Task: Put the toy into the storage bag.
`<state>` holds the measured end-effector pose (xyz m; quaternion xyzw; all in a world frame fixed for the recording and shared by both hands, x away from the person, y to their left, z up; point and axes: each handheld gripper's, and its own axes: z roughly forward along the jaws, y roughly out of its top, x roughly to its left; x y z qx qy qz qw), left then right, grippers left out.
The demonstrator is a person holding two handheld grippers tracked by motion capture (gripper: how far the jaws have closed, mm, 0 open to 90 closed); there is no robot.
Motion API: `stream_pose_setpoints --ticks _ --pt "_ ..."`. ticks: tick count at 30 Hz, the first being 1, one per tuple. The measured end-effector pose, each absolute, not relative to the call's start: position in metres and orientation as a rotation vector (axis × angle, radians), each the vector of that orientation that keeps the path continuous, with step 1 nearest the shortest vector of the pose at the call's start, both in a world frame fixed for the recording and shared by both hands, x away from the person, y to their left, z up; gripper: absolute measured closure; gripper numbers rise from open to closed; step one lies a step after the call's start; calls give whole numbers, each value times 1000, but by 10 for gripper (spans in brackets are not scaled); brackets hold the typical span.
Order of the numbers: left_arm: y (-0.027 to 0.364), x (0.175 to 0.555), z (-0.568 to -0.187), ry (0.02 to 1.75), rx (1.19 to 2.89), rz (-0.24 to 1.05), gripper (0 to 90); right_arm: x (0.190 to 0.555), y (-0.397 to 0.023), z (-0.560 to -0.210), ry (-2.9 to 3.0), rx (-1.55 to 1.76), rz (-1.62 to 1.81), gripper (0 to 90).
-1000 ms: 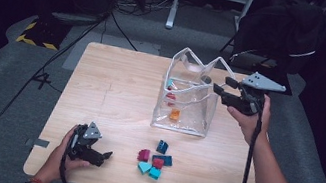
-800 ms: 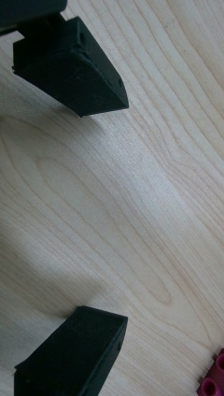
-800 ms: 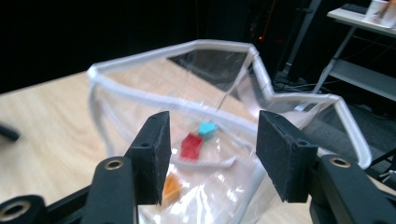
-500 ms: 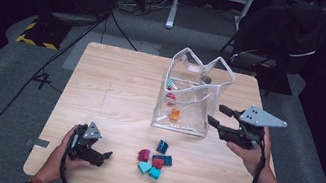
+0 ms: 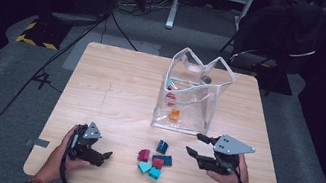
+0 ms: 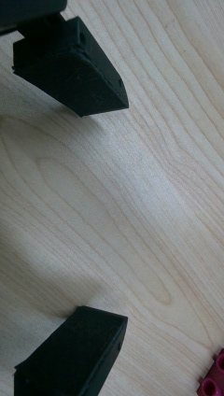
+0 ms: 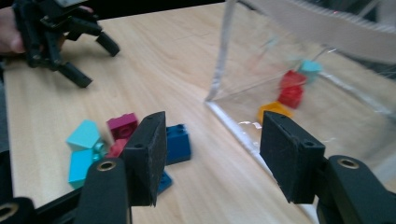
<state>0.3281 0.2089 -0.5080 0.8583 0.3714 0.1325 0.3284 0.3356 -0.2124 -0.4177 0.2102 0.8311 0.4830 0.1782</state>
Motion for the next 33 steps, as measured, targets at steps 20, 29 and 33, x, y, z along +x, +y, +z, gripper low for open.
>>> stream_pose_setpoints --ticks 20,29,33 --pt "209 328 -508 972 2246 347 17 334 -168 -490 2603 461 1235 410" --pt "209 328 -508 972 2246 347 17 353 -163 -506 2673 515 1230 417" --pt "209 328 -508 972 2246 347 17 353 -161 -506 2673 502 1226 415"
